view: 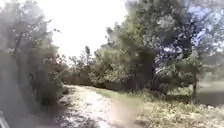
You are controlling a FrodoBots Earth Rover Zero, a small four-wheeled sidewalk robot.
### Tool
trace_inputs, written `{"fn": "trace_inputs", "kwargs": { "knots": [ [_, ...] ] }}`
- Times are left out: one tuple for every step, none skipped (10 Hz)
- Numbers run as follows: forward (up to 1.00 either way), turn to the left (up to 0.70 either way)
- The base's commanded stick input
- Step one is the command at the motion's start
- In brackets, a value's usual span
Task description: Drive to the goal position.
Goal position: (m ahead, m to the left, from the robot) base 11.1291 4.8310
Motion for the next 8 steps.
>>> {"fn": "trace_inputs", "kwargs": {
  "knots": [
    [0.7,0.0],
    [0.7,0.0],
    [0.7,0.0],
    [0.7,0.0],
    [0.7,0.0],
    [0.7,0.0],
    [0.7,0.0],
    [0.7,0.0]
  ]
}}
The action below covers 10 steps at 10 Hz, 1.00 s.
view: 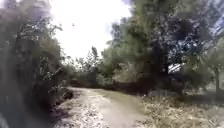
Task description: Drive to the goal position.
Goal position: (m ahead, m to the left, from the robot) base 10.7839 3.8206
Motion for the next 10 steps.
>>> {"fn": "trace_inputs", "kwargs": {
  "knots": [
    [0.7,0.35],
    [0.7,0.35],
    [0.7,0.35],
    [0.7,0.35],
    [0.7,0.35],
    [0.7,0.35],
    [0.7,0.2],
    [0.7,0.0],
    [0.7,0.0],
    [0.7,0.0]
  ]
}}
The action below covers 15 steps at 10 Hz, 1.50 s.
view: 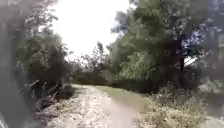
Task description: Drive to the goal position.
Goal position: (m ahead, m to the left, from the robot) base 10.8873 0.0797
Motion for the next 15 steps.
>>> {"fn": "trace_inputs", "kwargs": {
  "knots": [
    [0.7,0.0],
    [0.7,0.0],
    [0.7,0.0],
    [0.7,0.0],
    [0.7,0.0],
    [0.7,0.0],
    [0.7,0.0],
    [0.7,0.0],
    [0.7,0.0],
    [0.7,0.0],
    [0.7,0.0],
    [0.7,0.0],
    [0.7,0.0],
    [0.7,0.0],
    [0.7,0.0]
  ]
}}
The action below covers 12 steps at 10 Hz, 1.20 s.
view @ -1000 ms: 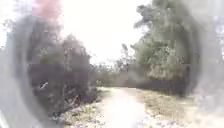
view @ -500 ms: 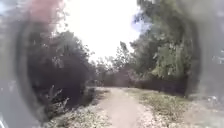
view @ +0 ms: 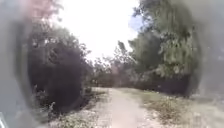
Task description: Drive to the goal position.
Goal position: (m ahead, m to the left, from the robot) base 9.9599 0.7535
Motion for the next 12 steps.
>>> {"fn": "trace_inputs", "kwargs": {
  "knots": [
    [0.7,0.0],
    [0.7,0.0],
    [0.7,0.0],
    [0.7,0.0],
    [0.7,0.0],
    [0.7,0.0],
    [0.7,0.0],
    [0.7,0.0],
    [0.7,0.0],
    [0.7,0.0],
    [0.7,0.0],
    [0.7,0.0]
  ]
}}
